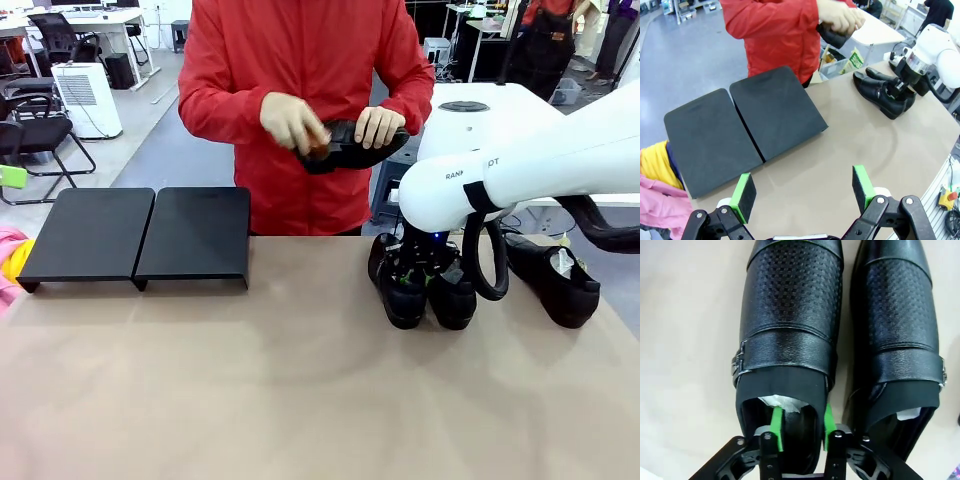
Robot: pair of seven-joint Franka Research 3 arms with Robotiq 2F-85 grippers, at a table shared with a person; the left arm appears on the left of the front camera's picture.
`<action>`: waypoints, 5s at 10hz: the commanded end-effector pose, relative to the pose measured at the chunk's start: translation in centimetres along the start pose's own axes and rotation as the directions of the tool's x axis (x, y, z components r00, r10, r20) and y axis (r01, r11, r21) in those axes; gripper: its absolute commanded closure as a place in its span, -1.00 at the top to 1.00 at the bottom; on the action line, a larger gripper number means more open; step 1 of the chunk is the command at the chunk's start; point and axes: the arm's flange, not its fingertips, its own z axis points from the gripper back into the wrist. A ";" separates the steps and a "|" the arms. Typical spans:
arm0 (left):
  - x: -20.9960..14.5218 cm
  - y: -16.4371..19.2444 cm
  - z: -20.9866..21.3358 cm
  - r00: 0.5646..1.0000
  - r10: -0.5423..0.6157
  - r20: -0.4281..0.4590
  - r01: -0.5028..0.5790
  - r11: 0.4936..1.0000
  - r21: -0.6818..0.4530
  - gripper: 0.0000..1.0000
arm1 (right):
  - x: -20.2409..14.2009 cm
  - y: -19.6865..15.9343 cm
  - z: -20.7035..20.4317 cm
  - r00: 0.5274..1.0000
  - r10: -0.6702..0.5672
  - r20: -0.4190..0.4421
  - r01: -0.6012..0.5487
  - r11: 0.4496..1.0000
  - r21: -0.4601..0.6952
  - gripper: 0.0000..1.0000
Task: Organize the shoes by placing them on the stand.
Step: Pick up one Shoe and place it in the middle of the table.
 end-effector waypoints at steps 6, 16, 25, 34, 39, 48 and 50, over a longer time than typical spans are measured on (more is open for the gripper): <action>0.0 0.1 0.1 1.000 -0.003 0.003 0.003 1.000 -0.004 1.00 | 0.6 0.2 -0.6 1.000 -0.001 -0.006 0.001 1.000 -0.025 -1.00; 0.0 0.1 0.1 1.000 -0.003 0.003 0.003 1.000 -0.004 1.00 | -4.6 3.5 9.5 0.995 0.014 0.096 -0.020 0.997 0.069 -1.00; 0.0 0.1 0.1 1.000 -0.003 0.003 0.003 1.000 -0.004 1.00 | -15.4 15.8 11.4 1.000 -0.010 0.016 0.008 0.987 0.161 -1.00; 0.0 0.1 0.1 1.000 -0.003 0.003 0.003 1.000 -0.004 1.00 | -18.4 24.4 3.2 0.998 -0.059 0.011 0.056 0.981 0.185 -1.00; 0.0 0.1 0.1 1.000 -0.003 0.003 0.003 1.000 -0.004 1.00 | -19.1 25.2 1.2 1.000 0.009 0.012 -0.011 0.984 0.180 -0.93; 0.0 0.1 0.1 1.000 -0.003 0.003 0.003 1.000 -0.004 1.00 | -19.5 23.7 3.1 0.993 -0.047 -0.105 0.061 0.989 0.132 1.00; 0.0 0.1 0.1 1.000 -0.003 0.003 0.003 1.000 -0.004 1.00 | -19.2 24.0 3.1 0.985 -0.012 -0.174 0.036 0.991 0.133 1.00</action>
